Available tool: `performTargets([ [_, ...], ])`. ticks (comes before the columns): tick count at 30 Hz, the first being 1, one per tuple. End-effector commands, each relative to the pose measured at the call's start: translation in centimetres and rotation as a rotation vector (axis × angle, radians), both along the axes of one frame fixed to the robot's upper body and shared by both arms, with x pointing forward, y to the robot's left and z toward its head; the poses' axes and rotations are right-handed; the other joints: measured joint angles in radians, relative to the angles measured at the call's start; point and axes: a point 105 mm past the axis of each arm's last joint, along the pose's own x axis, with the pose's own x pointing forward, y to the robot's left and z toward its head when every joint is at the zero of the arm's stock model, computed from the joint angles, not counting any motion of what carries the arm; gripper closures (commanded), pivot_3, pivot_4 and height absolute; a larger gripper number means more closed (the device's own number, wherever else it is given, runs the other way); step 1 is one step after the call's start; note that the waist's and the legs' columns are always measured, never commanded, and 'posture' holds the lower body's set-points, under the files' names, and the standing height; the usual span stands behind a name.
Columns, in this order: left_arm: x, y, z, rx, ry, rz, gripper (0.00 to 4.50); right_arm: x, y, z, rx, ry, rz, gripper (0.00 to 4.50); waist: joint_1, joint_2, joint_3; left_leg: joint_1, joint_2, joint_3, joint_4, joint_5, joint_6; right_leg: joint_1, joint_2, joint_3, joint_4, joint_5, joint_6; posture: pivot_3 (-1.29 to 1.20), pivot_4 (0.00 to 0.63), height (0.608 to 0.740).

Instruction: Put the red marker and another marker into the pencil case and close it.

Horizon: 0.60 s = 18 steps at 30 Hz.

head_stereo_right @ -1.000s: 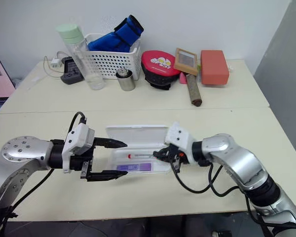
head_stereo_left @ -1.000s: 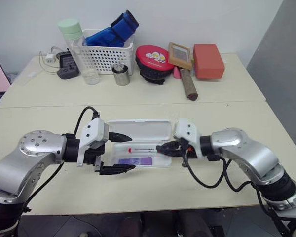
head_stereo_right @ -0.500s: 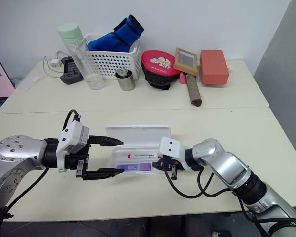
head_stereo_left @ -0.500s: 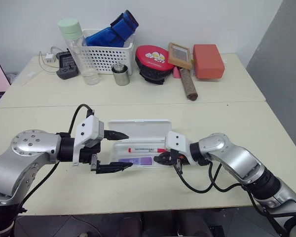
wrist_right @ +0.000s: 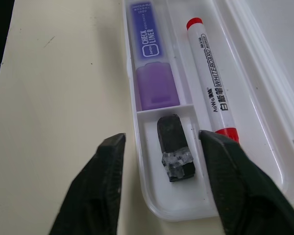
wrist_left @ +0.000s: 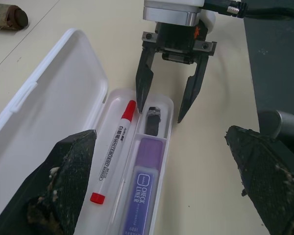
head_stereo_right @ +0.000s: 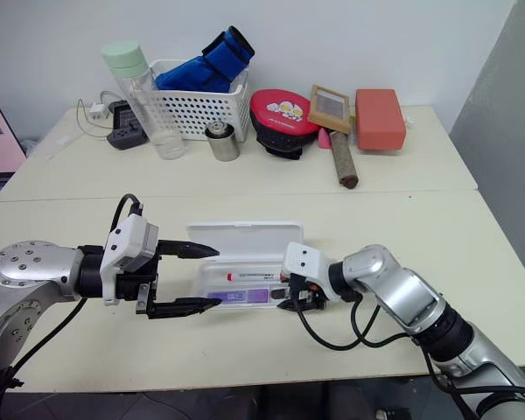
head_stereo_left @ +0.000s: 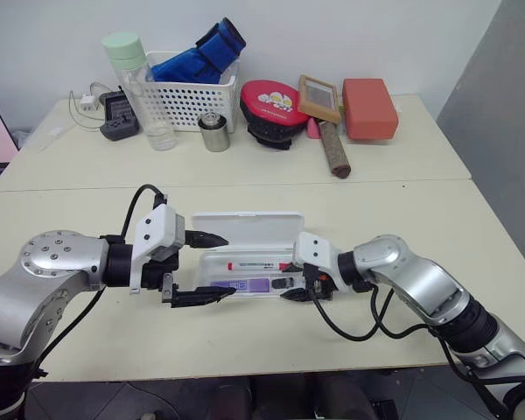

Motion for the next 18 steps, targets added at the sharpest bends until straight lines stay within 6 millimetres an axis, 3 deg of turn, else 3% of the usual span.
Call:
performTargets([
  [1, -0.3, -0.2, 0.9, 0.006, -0.044, -0.015, 0.0, -0.1, 0.5, 2.0, 0.05, -0.045, 0.035, 0.85, 0.0, 0.0, 0.0, 0.0, 0.0, 0.0, 0.0, 0.0, 0.0, 0.0, 0.0, 0.0, 0.0, 0.0, 0.0, 0.0, 0.15, 0.74],
  [4, -0.3, 0.0, 1.0, 0.001, -0.043, -0.001, 0.0, -0.7, 0.5, 3.1, 0.103, -0.026, 0.056, 0.06, 0.0, 0.0, 0.0, 0.0, 0.0, 0.0, 0.0, 0.0, 0.0, 0.0, 0.0, 0.0, 0.0, 0.0, 0.0, 0.0, 0.15, 0.74],
  [9, -0.4, 0.7, 1.7, -0.033, -0.049, 0.049, 0.0, -1.5, 0.1, 6.0, 0.237, 0.012, 0.072, 0.03, 0.0, 0.0, 0.0, 0.0, 0.0, 0.0, 0.0, 0.0, 0.0, 0.0, 0.0, 0.0, 0.0, 0.0, 0.0, 0.0, 0.15, 0.74],
  [14, -0.6, 1.5, 2.7, -0.082, -0.055, 0.097, 0.0, -1.0, -0.1, 8.7, 0.361, 0.004, 0.048, 0.03, 0.0, 0.0, 0.0, 0.0, 0.0, 0.0, 0.0, 0.0, 0.0, 0.0, 0.0, 0.0, 0.0, 0.0, 0.0, 0.0, 0.15, 0.74],
  [18, -0.1, 3.7, 3.7, -0.102, -0.079, 0.198, 0.0, 3.0, -0.5, 11.7, 0.486, -0.045, -0.097, 0.03, -0.005, 0.0, 0.0, 0.001, 0.001, 0.001, 0.0, 0.0, 0.0, 0.0, 0.001, 0.0, 0.0, 0.0, -0.001, 0.0, 0.15, 0.74],
])
